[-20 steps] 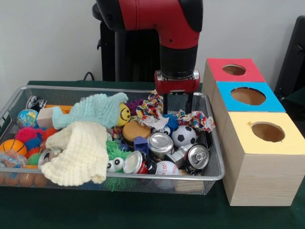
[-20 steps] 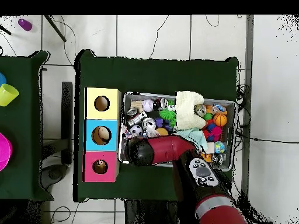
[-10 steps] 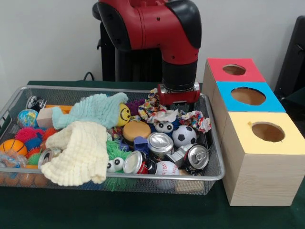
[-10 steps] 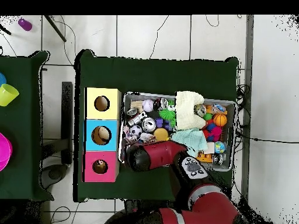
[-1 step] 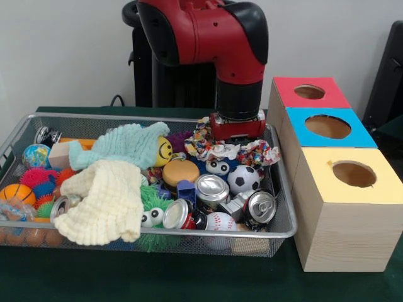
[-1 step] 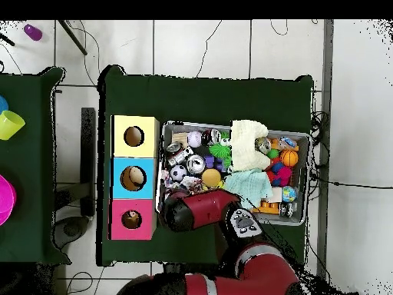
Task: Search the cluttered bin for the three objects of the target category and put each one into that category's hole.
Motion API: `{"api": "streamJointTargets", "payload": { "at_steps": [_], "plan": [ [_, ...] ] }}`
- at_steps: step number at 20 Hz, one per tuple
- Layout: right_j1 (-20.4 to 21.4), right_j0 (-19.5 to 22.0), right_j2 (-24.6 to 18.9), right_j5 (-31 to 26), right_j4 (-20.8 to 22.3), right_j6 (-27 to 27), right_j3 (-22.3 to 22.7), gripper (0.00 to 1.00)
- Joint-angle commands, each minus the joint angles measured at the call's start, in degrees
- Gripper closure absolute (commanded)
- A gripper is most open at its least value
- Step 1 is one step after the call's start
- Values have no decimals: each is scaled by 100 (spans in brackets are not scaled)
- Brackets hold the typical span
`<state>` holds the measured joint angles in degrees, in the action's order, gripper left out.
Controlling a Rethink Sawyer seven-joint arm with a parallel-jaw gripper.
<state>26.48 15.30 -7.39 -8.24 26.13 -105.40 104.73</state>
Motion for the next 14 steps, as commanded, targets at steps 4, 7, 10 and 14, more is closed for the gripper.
{"api": "streamJointTargets", "payload": {
  "at_steps": [4,7,10,14],
  "plan": [
    [-513,-224,200,500,103,-670,-155,100],
    [-112,-212,125,503,42,-664,105,100],
    [1218,-111,-303,-458,-295,-447,672,100],
    [2043,66,-748,-1725,-759,68,704,100]
  ]
}}
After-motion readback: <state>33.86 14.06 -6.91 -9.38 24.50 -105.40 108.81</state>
